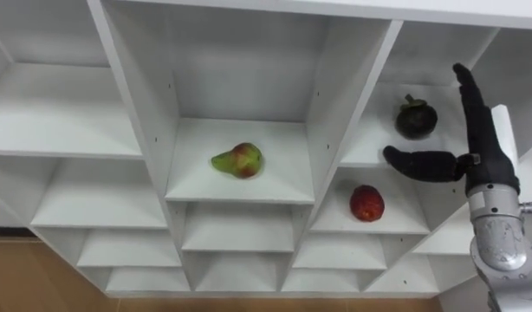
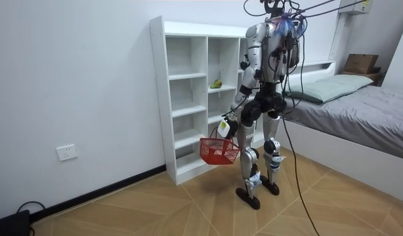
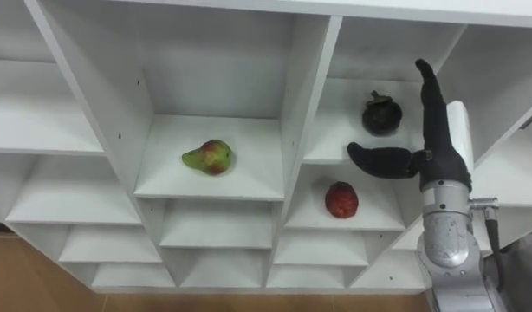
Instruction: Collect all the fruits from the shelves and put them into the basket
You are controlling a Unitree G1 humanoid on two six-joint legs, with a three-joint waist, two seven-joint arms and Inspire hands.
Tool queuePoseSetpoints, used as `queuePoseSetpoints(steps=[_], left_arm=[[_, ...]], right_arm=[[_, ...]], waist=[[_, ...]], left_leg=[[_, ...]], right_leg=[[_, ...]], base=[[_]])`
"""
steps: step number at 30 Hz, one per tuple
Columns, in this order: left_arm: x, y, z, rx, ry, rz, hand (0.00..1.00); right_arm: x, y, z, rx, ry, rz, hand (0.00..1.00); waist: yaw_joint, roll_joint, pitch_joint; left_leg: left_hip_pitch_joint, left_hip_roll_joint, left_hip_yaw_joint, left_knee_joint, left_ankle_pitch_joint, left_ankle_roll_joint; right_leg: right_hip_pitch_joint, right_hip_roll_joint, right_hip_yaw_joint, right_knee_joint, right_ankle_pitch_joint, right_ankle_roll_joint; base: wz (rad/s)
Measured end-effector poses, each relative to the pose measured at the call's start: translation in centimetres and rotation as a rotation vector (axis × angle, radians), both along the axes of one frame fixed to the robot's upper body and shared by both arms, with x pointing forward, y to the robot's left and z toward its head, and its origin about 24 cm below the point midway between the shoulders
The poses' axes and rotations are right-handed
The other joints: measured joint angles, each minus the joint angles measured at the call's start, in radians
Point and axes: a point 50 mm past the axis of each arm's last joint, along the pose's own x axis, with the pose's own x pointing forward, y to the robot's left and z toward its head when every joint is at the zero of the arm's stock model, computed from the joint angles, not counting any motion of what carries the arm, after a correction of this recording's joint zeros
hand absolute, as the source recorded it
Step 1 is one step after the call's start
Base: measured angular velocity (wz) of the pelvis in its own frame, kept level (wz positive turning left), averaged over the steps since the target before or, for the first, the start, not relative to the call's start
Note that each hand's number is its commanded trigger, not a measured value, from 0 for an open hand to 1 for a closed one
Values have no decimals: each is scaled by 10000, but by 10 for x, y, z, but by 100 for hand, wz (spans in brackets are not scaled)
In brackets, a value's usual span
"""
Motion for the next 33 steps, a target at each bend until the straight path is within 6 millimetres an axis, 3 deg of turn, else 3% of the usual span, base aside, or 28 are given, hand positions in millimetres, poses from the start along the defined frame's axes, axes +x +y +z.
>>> queuePoseSetpoints(steps=[25,33], left_arm=[[3,1,2,8,142,-339,100],[-1,5,3,122,247,-343,100]], right_arm=[[10,-7,-19,1484,1527,316,0],[12,-10,-18,1158,2025,956,0]], waist=[[-19,3,-17],[23,-12,-14]], left_leg=[[10,-15,-160,197,-3,3],[8,-24,-180,252,-3,3]], right_leg=[[144,-36,-134,166,2,-4],[165,-37,-144,167,6,-10]], base=[[0],[0]])
